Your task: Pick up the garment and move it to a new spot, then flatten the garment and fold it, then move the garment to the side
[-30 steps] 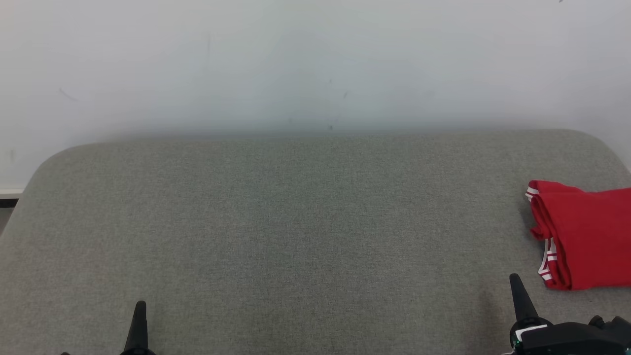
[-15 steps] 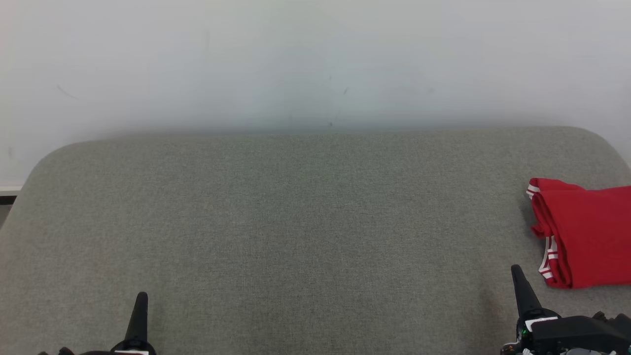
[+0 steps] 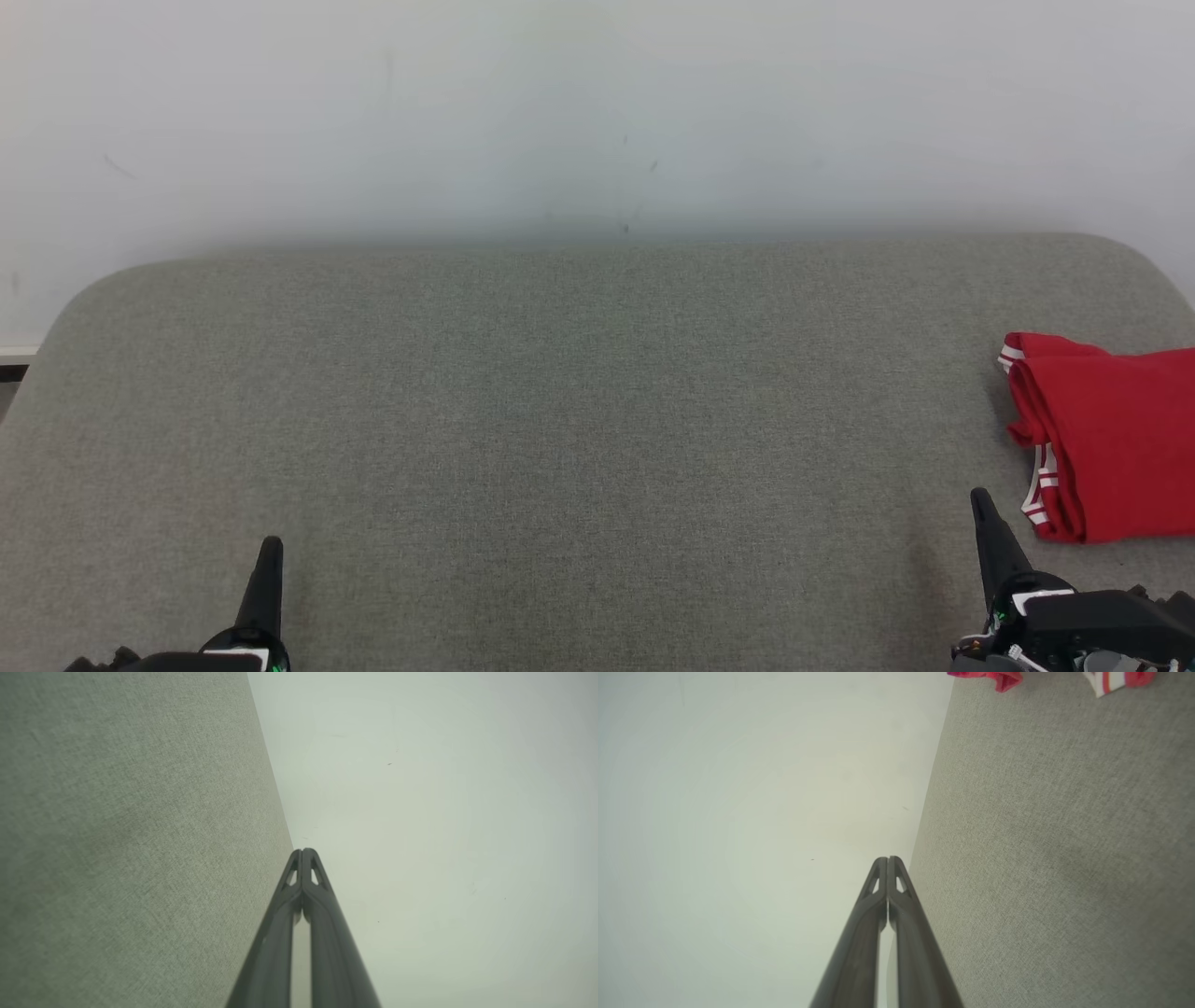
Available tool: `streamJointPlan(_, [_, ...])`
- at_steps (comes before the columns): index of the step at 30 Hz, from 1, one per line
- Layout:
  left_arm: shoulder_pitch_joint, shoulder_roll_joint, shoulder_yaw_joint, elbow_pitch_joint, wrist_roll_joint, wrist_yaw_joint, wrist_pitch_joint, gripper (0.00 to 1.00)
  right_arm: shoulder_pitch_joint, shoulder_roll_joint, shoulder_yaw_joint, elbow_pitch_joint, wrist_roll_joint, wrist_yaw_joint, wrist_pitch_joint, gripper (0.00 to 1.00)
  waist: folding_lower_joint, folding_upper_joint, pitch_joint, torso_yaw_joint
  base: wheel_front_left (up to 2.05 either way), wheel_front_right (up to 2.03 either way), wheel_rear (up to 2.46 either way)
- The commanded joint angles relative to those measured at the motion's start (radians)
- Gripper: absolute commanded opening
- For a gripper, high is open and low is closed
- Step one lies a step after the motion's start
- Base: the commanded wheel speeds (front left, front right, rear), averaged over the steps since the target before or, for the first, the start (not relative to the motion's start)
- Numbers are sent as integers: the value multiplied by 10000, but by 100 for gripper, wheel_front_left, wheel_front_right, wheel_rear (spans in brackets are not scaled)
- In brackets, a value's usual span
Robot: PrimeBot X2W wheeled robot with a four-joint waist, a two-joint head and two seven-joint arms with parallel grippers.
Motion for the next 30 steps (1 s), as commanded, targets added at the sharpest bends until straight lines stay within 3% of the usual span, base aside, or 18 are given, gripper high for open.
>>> streamJointPlan(1, [-183, 38, 35, -69, -200, 10, 50, 0, -132, 10, -38, -80, 167, 6, 77, 0, 0, 0, 5, 0, 0, 0, 0])
streamJointPlan(23, [-410, 38, 61, -103, -1752, 14, 454, 0, -252, 37, -175, -310, 1770, 7, 446, 0, 0, 0, 153, -13, 0, 0, 0])
streamJointPlan(30, [-415, 36, 60, -102, -1769, 14, 444, 0, -249, 36, -171, -303, 1750, 7, 459, 0, 0, 0, 158, -13, 0, 0, 0])
